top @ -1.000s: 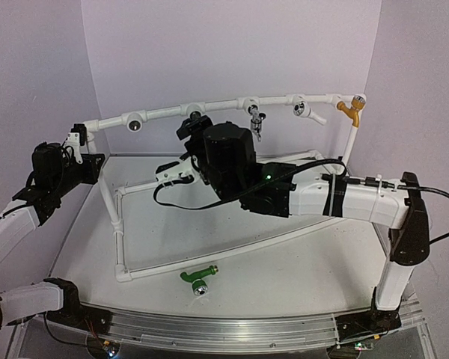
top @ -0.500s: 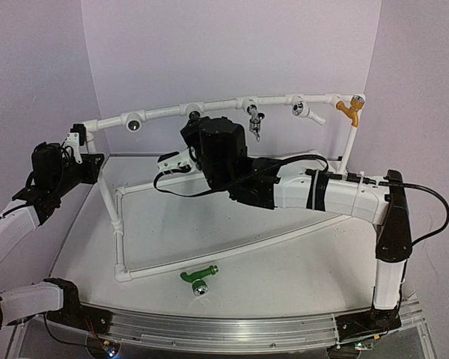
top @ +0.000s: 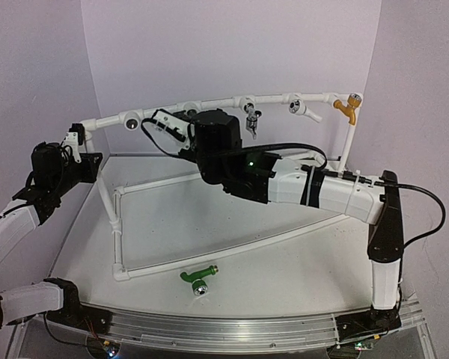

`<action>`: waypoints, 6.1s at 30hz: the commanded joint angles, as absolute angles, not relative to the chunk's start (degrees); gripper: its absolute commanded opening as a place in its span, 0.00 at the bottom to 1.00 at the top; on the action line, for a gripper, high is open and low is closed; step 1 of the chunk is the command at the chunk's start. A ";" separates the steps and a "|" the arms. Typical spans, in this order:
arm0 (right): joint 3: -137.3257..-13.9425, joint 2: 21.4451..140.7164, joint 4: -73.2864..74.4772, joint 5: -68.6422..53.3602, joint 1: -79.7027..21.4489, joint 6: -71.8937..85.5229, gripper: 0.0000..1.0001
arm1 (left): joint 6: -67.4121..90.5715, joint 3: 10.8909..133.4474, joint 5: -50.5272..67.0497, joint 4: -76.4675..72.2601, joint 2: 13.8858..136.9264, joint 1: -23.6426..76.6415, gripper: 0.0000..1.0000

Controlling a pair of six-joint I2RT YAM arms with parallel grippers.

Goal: Install the water faucets

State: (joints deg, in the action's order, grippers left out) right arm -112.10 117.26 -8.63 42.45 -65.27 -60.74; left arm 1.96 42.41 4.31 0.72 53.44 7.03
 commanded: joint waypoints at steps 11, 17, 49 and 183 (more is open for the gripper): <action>-88.66 105.51 -29.19 13.89 -56.17 35.53 0.06 | 5.72 43.36 6.38 4.62 53.52 7.47 0.00; -83.56 101.88 -30.09 5.77 -56.31 31.30 0.40 | 5.71 43.42 6.44 4.66 53.62 7.47 0.00; -94.10 98.15 -3.92 26.05 -69.34 -106.66 0.98 | 5.62 43.33 6.37 4.66 52.88 7.47 0.00; -92.85 104.69 -23.04 19.47 -56.77 31.09 0.00 | 5.64 43.50 7.21 4.66 53.97 7.46 0.00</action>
State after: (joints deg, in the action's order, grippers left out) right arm -96.07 109.10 -16.27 24.92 -61.14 -4.81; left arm 1.44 42.41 4.81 0.52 53.65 7.26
